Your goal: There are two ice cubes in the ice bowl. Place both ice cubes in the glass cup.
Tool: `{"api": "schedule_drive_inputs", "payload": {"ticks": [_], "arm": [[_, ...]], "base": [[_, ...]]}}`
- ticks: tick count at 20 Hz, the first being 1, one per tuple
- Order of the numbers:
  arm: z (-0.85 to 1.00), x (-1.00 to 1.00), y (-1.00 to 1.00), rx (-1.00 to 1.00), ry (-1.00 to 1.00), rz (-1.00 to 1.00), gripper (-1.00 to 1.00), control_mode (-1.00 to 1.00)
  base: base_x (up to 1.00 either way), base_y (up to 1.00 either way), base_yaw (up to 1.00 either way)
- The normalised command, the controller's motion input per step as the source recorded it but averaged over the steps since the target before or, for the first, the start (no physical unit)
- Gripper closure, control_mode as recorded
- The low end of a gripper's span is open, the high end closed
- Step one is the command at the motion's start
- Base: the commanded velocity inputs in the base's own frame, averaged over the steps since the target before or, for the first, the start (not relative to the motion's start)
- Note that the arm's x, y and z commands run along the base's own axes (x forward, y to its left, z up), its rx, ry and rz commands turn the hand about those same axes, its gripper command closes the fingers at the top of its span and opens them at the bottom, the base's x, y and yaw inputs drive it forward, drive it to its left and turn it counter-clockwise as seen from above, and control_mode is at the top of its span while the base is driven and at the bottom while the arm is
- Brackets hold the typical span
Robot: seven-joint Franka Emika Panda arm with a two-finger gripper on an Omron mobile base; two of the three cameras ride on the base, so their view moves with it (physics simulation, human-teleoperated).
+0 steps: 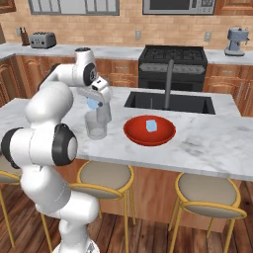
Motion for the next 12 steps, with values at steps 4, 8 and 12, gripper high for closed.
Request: {"api": "schedule_drive_inputs", "payload": {"ticks": [4,8,12], "arm": [[-0.05,0.01,0.06,0.05,0.25,0.00,1.00,-1.00],[-0.01,0.00,0.05,0.04,0.03,0.00,1.00,-1.00],[-0.27,0.00,0.04,0.03,0.04,0.00,1.00,-1.00]], "base": [[0.00,0.00,0.00],[0.00,0.00,0.00],[0.00,0.00,0.00]]}}
